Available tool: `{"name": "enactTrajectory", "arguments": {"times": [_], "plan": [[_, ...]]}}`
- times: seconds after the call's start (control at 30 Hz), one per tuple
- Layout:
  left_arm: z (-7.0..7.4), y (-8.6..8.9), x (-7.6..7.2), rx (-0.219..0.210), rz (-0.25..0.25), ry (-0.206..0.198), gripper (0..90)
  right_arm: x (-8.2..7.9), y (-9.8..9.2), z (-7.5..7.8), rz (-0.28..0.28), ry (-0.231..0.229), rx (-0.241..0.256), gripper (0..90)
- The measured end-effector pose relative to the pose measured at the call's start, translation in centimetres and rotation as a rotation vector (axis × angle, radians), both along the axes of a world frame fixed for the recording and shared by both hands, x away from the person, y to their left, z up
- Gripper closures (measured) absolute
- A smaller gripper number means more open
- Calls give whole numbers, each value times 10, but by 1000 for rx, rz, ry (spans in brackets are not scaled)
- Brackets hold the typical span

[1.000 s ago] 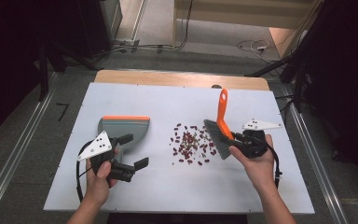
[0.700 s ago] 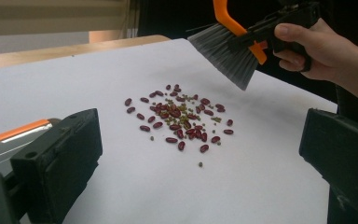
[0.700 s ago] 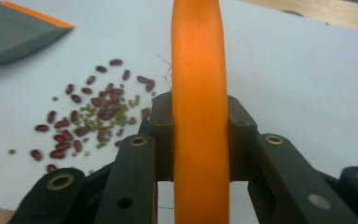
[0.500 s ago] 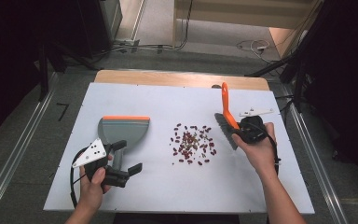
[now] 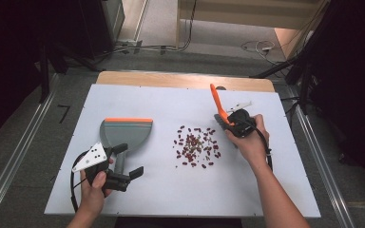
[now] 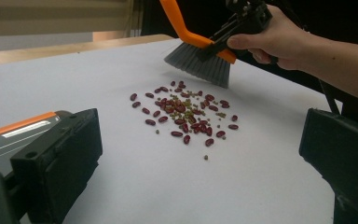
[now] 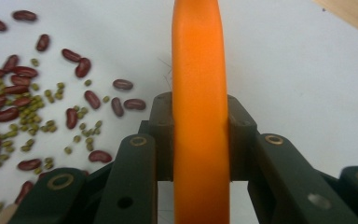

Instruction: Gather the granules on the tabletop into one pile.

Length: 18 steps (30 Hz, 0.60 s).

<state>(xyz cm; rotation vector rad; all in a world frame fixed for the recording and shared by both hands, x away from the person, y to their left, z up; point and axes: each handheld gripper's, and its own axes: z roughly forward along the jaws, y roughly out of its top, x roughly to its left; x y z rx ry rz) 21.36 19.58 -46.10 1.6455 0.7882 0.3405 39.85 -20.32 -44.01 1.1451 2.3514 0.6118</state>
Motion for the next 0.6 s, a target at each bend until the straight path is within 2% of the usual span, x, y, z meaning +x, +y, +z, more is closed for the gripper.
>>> {"name": "enactTrajectory", "arguments": {"times": [0.07,0.13,0.17,0.2,0.23,0.3,0.43,0.6], "plan": [[0,1,-1,-4,-2,3,0,2,4,0,1,0,-17,688],[1,1,-1,-4,-4,0,0,4,12,-2,7,3,-60,689],[1,2,-2,-4,-5,0,0,5,22,-4,24,9,-99,689],[1,2,-2,-2,-6,0,0,5,22,-4,24,9,-99,689],[1,2,-3,2,-8,0,0,6,30,-6,46,14,-125,689],[0,1,-3,3,-8,-1,0,6,34,-6,43,17,-135,689],[0,1,-5,4,-15,-3,0,3,48,-10,73,21,-171,688],[0,1,-4,-6,-14,0,0,-3,51,-11,107,33,-191,687]]}}
